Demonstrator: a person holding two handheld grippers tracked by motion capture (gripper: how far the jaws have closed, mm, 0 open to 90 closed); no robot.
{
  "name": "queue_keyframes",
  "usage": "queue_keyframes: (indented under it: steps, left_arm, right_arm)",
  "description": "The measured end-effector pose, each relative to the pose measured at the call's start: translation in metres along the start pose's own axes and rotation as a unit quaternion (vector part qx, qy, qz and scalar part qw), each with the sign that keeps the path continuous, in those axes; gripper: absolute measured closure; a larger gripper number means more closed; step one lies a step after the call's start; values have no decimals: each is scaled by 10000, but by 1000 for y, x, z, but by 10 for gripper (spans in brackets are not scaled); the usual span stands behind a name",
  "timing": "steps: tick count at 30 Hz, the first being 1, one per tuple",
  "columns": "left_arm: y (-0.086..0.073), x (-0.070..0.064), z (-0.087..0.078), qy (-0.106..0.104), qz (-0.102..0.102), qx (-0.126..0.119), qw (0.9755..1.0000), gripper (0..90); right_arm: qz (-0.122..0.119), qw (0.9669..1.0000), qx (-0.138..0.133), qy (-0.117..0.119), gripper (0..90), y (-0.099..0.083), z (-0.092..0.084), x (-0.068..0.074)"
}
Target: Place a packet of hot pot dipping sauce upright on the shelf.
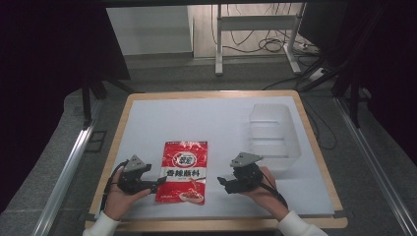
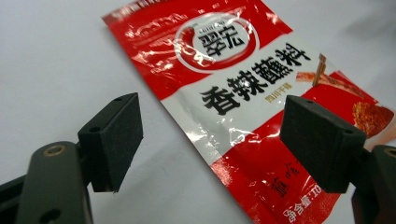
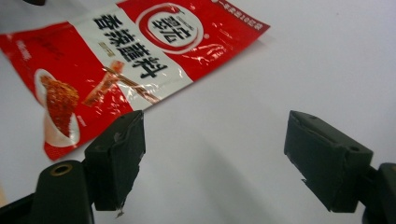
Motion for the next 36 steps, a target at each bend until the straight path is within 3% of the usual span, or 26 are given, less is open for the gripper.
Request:
queue_keyframes:
  steps: [5,9,14,19,28,30,36]
  left_arm:
    - [-2,1,1,-13,-103,-6,9999,210]
    - [-2,-3,1,53,1,-5,10000,208]
    - [-4,-8,-5,20,63,-86,9999,207]
    - [-6,-6,-5,-118,8,-109,9999,199]
    - [-4,-1,2,-180,161,-81,9997,199]
    - [-2,-2,-1,-184,282,-133,9993,199]
    - [-5,-1,-6,-233,227,-176,9993,201]
  right_arm:
    - [-8,9999,-29,106,215,-2,-4,-4]
    - [-185,9997,-9,125,217,-3,-8,-4]
    - [-48,9999,-19,144,206,-1,-14,-6]
    - [-36,9996,156,228,190,1,-9,-5]
    - [-173,9983,430,357,172,26,6,-8]
    - [-312,9979,410,384,182,42,5,-9]
    - [-352,9972,505,432,190,69,8,-18]
Point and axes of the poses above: each handheld gripper's, and its own axes: z roughly forward along the jaws, y roughly out of its top, x roughly to its left, the point moved 2 cm from there along z, roughly forward along the jaws, and after that the axes turned 5 degrees about y, right-handed, at the moved point
